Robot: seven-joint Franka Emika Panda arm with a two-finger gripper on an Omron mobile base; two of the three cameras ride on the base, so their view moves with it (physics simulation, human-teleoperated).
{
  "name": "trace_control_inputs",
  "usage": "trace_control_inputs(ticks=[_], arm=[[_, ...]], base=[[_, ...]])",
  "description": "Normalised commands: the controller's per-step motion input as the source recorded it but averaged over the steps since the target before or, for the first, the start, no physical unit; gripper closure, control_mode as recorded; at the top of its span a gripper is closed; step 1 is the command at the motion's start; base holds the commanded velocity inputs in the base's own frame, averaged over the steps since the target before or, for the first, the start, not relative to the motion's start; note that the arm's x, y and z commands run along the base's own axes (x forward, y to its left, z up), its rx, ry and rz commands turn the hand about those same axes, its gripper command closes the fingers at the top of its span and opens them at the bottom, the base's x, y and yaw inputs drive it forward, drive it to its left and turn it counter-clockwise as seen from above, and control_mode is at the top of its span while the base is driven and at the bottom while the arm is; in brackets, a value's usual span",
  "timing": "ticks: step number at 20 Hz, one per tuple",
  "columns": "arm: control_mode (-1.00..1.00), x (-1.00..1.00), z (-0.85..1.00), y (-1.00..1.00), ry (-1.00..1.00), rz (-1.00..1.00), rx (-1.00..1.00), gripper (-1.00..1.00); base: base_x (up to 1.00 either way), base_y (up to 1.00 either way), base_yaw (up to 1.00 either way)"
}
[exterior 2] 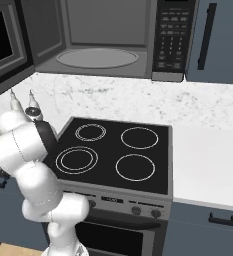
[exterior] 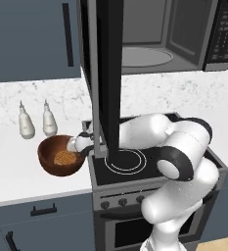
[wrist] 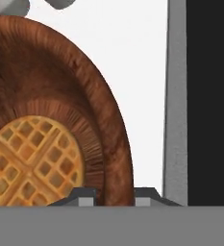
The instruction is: Open the microwave, place the bowl with waffle inside the microwave, then close the microwave door and turn it on.
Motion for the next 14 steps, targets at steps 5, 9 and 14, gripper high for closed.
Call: trace_control_inputs(ticks=[5,9,14], arm=[[-1.00,-0.46,0.49,-0.87,-0.18,0.01,0.40,1.00],[-1.00,-0.50,0.66,-0.96,-0.20,0.00,0.44,1.00],[-1.00,-0.51,0.98,-0.90,-0.06,0.00,0.32,1.00]], base=[[0.00,0.00,0.00],[0.00,0.00,0.00],[0.00,0.00,0.00]])
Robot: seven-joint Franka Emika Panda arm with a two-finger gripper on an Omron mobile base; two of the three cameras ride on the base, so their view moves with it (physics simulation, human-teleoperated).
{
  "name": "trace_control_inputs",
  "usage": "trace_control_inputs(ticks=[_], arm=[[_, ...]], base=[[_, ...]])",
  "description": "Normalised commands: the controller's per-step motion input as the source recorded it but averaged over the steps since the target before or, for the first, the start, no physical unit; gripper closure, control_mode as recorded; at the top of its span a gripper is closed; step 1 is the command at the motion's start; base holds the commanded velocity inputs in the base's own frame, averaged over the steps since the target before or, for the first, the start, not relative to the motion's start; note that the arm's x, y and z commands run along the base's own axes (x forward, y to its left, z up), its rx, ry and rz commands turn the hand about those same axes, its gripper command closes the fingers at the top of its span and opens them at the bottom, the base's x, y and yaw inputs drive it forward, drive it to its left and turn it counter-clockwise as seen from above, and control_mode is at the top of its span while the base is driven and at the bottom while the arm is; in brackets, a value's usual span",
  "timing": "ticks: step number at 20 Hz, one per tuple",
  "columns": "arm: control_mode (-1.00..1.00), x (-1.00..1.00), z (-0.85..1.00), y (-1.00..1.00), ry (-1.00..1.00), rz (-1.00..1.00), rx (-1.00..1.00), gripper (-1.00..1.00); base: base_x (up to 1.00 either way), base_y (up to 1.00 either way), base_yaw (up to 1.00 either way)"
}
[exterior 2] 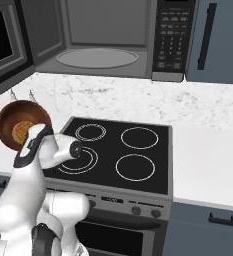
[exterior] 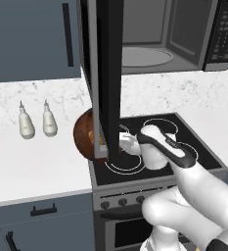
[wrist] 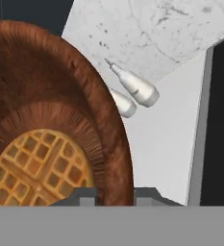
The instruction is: Open the microwave, place the bowl with waffle inside the microwave, then close the microwave door and turn it on.
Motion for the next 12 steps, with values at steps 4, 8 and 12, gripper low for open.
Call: trace_control_inputs(ticks=[4,8,12], arm=[[-1.00,-0.43,1.00,-0.84,0.08,-0.09,0.21,1.00],[-1.00,-0.40,1.00,-0.79,0.25,-0.17,0.05,1.00],[-1.00,-0.40,0.70,-0.96,0.35,-0.24,-0.10,1.00]], base=[[0.00,0.00,0.00],[0.00,0.00,0.00],[0.00,0.00,0.00]])
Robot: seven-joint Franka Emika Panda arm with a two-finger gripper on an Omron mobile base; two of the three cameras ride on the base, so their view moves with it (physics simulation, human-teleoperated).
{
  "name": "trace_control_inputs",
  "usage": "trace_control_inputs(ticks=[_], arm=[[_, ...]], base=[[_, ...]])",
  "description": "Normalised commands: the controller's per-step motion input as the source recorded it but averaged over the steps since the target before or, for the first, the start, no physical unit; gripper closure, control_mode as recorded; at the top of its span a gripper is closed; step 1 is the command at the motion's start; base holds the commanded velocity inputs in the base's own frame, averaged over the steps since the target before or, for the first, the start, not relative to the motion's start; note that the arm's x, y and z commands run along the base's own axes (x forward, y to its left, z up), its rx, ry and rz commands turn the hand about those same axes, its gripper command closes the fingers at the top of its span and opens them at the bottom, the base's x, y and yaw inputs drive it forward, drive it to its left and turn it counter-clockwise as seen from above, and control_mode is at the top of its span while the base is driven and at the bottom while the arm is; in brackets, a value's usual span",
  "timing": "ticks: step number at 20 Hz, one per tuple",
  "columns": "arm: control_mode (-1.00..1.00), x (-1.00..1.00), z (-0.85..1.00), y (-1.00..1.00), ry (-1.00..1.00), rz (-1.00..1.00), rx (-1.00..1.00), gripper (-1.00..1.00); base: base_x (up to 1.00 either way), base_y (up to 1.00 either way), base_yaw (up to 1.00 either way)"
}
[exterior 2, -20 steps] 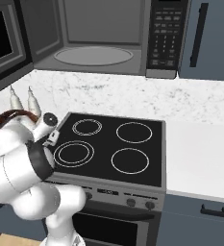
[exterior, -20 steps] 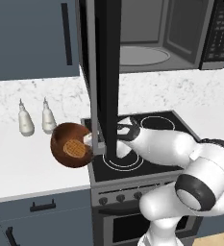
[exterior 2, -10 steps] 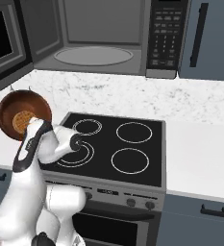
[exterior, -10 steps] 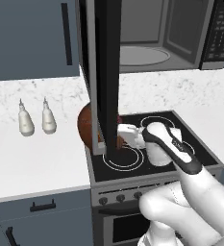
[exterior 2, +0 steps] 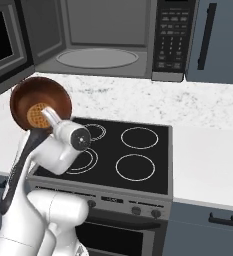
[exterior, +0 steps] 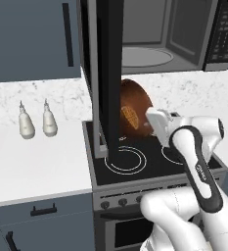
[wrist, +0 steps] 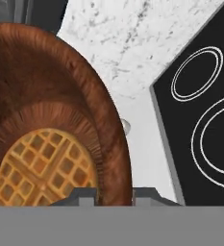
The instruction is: Open the microwave, place the bowl with waffle inside the microwave, then close the microwave door and turn it on.
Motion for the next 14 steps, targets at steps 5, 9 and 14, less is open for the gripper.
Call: trace_control_inputs(ticks=[5,9,14], arm=[[-1.00,-0.37,0.50,-1.00,0.42,-0.25,-0.26,1.00],[-1.00,-0.45,0.21,-0.88,0.46,-0.20,-0.31,1.00],[-1.00,-0.67,0.06,-0.77,0.40,-0.17,-0.30,1.00]], base=[[0.00,0.00,0.00],[0.00,0.00,0.00],[0.00,0.00,0.00]])
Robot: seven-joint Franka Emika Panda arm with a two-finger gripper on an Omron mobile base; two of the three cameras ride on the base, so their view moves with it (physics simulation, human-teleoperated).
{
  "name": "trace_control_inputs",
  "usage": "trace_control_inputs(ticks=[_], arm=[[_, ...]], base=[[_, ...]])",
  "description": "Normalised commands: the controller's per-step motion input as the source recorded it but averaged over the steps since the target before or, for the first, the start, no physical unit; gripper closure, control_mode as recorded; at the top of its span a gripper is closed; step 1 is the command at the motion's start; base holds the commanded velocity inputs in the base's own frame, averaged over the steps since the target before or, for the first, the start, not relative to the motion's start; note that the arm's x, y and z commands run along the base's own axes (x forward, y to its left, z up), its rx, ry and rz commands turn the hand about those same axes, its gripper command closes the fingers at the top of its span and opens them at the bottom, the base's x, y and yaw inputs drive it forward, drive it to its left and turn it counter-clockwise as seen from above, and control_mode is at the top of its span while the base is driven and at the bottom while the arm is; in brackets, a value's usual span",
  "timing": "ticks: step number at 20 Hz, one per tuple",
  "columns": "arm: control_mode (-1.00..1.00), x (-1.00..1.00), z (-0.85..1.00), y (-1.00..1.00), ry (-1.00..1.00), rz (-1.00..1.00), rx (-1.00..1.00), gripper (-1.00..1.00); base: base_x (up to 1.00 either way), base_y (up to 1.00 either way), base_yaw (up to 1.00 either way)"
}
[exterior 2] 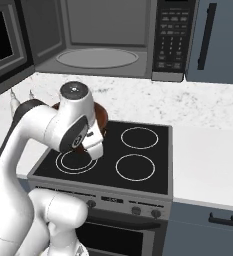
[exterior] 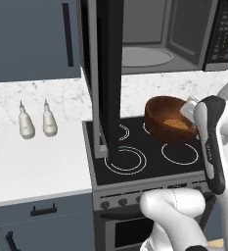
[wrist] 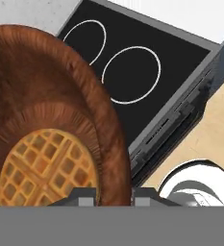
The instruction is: Open the microwave, place the bowl with waffle inside the microwave, then close the microwave door and turn it on.
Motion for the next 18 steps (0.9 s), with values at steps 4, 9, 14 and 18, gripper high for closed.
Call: trace_control_inputs(ticks=[4,9,14,18], arm=[[-1.00,-0.64,0.19,-0.42,0.25,-0.21,-0.29,1.00],[-1.00,-0.14,0.43,0.00,0.02,-0.26,-0.21,1.00],[-1.00,0.03,0.62,0.03,-0.08,-0.19,-0.03,1.00],[-1.00,0.06,0.74,0.00,-0.23,-0.04,0.10,1.00]], base=[[0.00,0.00,0.00],[0.00,0.00,0.00],[0.00,0.00,0.00],[0.00,0.00,0.00]])
